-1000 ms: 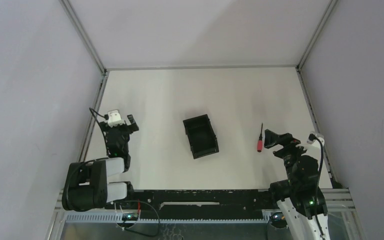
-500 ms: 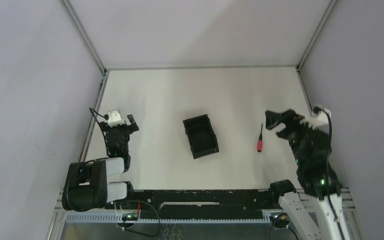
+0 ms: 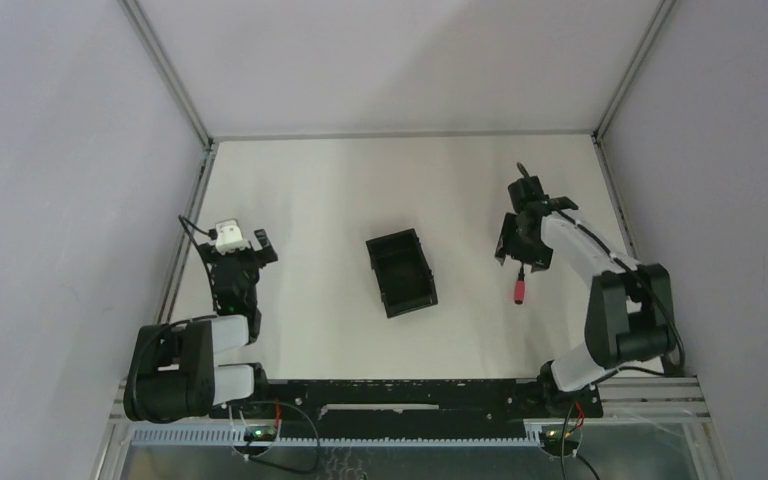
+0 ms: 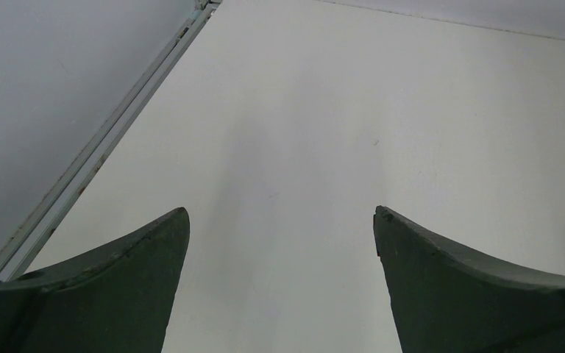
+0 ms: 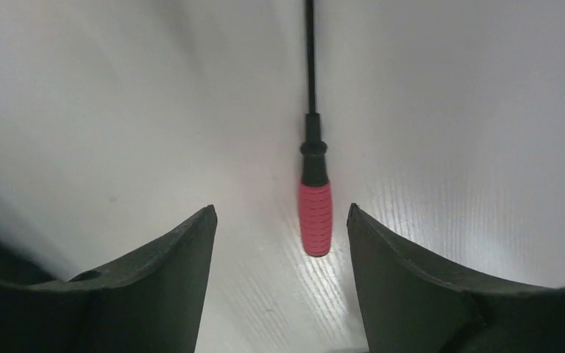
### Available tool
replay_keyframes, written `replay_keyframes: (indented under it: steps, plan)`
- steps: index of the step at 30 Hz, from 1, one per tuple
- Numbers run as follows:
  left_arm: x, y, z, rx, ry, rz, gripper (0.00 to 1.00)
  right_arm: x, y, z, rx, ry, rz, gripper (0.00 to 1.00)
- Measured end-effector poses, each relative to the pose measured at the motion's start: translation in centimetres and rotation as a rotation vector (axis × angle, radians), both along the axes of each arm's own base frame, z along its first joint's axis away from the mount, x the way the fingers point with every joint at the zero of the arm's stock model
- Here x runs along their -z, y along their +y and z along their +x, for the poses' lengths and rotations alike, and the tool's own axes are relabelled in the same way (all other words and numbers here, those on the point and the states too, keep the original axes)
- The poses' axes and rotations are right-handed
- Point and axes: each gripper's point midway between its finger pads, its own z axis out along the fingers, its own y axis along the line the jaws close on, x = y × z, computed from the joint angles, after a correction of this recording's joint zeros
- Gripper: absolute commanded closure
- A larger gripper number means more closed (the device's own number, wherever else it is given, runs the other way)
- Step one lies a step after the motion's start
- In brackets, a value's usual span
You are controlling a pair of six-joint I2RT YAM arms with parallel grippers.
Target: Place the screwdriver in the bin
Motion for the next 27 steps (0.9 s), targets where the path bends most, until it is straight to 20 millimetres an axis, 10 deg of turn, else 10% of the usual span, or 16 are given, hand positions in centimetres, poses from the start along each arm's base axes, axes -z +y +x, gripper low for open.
replay_keyframes:
  steps: [8,13,17,21,27]
  plan:
    - [0.0,0.0,0.0,0.0,0.0,0.0,0.0,7.3,-0.8,-2.3,0.006,0.239,-0.012,0.54]
    - [0.0,0.0,0.0,0.0,0.0,0.0,0.0,7.5,-0.3,-1.8,-0.018,0.234,0.026,1.0]
    - [0.0,0.0,0.0,0.0,0.0,0.0,0.0,7.2,-0.5,-2.0,-0.033,0.243,0.025,1.0]
    - [0.0,0.0,0.0,0.0,0.0,0.0,0.0,5.7,-0.9,-2.5,-0.047,0.275,0.004,1.0]
    - [0.0,0.0,0.0,0.0,0.0,0.0,0.0,-3.0,-1.0,0.2,-0.053,0.131,-0.002,1.0]
